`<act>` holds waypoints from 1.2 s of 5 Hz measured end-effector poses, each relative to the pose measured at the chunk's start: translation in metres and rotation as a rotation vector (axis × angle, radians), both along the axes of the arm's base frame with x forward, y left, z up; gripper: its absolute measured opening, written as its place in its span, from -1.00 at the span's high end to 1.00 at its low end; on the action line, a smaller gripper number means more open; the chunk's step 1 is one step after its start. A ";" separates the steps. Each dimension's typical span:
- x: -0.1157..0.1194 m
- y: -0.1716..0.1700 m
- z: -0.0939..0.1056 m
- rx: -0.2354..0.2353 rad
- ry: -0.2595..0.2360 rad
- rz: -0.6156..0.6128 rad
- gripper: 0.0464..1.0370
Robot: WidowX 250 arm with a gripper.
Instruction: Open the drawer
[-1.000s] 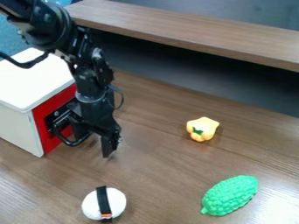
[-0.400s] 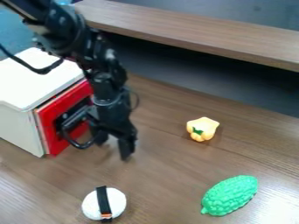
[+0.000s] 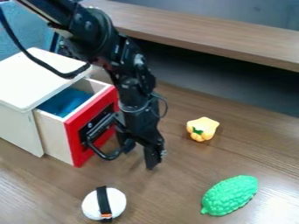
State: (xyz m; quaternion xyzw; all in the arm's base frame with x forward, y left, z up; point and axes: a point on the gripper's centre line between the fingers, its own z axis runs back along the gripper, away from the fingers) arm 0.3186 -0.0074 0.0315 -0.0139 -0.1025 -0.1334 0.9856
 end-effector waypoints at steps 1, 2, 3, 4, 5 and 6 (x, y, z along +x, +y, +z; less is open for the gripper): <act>0.000 -0.016 0.000 -0.009 -0.001 -0.033 -0.93; -0.002 -0.032 0.000 -0.019 -0.002 -0.069 -0.93; -0.004 -0.044 0.000 -0.019 0.002 -0.092 -0.93; -0.005 -0.044 -0.001 -0.009 0.004 -0.088 -0.93; -0.011 -0.038 0.002 0.019 0.014 -0.064 -0.93; -0.012 -0.024 0.022 0.049 -0.010 -0.021 -0.93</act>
